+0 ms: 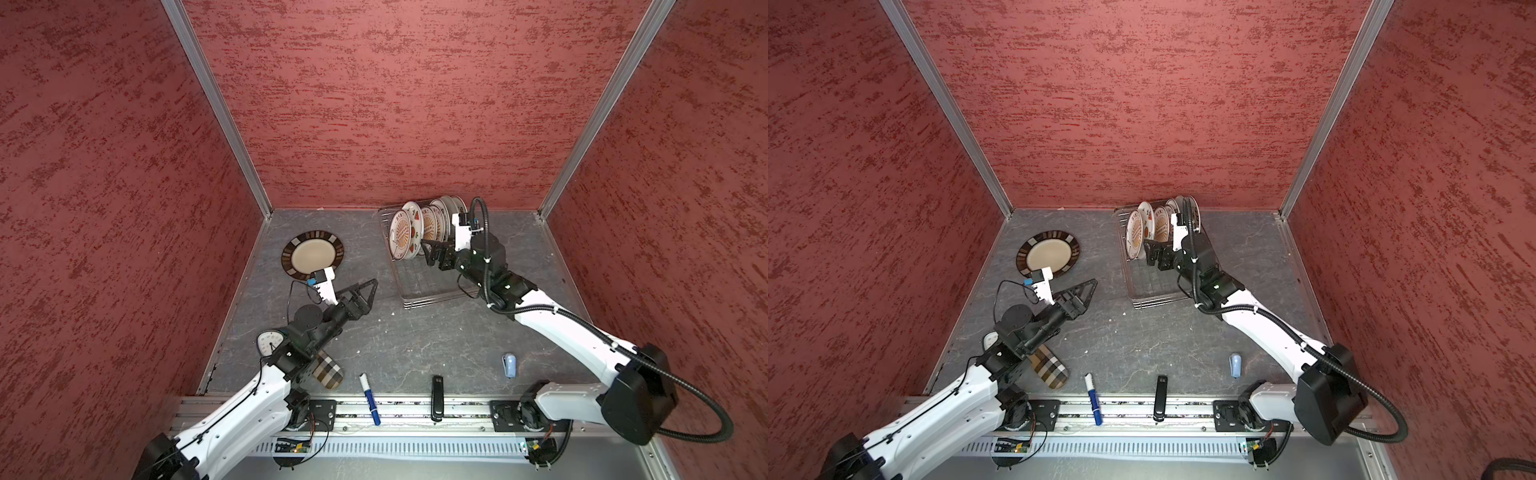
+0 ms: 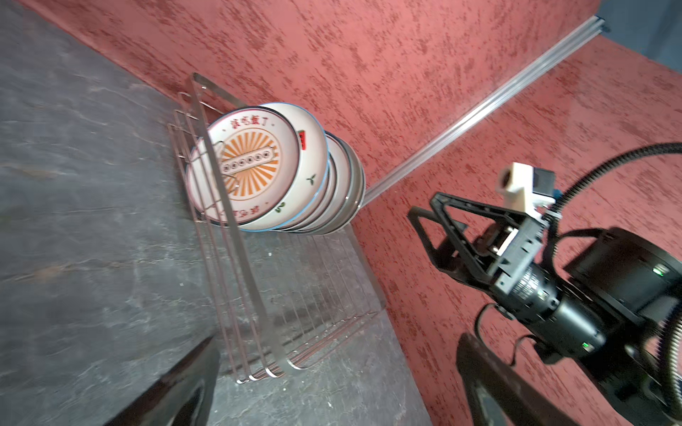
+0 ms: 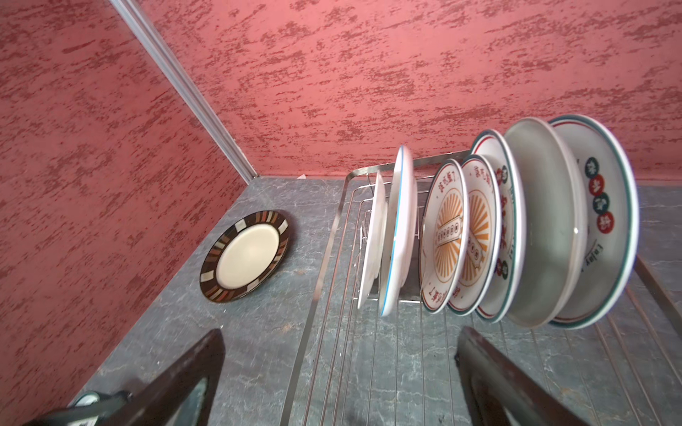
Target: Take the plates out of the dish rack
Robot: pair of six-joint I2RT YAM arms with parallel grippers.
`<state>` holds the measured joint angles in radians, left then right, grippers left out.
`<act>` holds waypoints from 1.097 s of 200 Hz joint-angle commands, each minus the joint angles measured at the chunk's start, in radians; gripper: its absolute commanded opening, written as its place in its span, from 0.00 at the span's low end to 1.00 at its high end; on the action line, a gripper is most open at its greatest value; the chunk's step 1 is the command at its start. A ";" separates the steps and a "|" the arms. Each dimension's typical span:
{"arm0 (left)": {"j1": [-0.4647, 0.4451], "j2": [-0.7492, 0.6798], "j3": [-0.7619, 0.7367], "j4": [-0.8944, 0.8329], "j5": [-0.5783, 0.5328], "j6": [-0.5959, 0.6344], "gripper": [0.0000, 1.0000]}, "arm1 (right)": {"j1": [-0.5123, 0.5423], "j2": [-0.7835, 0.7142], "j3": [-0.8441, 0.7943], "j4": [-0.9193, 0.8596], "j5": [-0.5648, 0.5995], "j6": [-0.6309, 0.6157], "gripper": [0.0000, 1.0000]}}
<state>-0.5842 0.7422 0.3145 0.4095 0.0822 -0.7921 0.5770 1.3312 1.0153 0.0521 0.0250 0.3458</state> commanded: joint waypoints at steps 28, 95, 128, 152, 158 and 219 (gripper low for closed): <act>-0.032 0.184 0.122 0.109 0.081 0.076 0.99 | -0.018 0.103 0.116 -0.025 -0.018 -0.006 0.88; -0.017 0.336 0.166 0.239 -0.015 0.086 0.99 | -0.057 0.369 0.380 -0.156 0.075 -0.077 0.65; -0.008 0.409 0.192 0.266 0.001 0.078 0.99 | -0.065 0.483 0.495 -0.221 0.127 -0.090 0.53; -0.009 0.471 0.193 0.329 0.038 0.061 0.99 | -0.071 0.526 0.539 -0.237 0.140 -0.108 0.52; -0.009 0.487 0.193 0.347 0.044 0.056 0.99 | -0.072 0.544 0.562 -0.254 0.128 -0.111 0.51; 0.001 0.626 0.250 0.388 0.054 0.021 0.99 | -0.071 0.663 0.677 -0.305 0.191 -0.113 0.34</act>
<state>-0.5900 1.3411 0.5224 0.7361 0.1120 -0.7628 0.5087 1.9709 1.6600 -0.2306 0.1638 0.2478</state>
